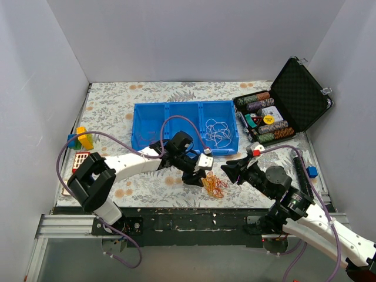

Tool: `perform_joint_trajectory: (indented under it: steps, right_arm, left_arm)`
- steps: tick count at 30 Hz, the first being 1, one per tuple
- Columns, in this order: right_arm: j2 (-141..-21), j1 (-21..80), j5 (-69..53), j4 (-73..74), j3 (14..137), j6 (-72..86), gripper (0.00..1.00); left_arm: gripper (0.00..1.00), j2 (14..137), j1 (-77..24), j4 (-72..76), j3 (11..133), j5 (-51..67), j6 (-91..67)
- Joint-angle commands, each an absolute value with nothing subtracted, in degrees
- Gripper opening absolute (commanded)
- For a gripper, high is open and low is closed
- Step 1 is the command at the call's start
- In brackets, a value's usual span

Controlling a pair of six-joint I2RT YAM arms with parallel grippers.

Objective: Untangle the cables

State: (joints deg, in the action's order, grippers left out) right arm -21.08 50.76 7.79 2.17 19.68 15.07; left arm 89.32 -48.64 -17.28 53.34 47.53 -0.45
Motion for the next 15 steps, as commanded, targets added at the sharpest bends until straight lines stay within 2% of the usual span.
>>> perform_joint_trajectory:
  steps: [1, 15]
  right_arm:
    - [-21.62, 50.89, 9.32, 2.02, 21.71, 15.03, 0.41]
    - [-22.67, 50.89, 7.3, 0.62, 20.39, 16.08, 0.39]
  left_arm:
    - [0.38, 91.84, -48.6, -12.93, 55.99, 49.92, 1.67]
    - [0.38, 95.01, -48.6, -6.68, 56.51, 47.11, 1.05]
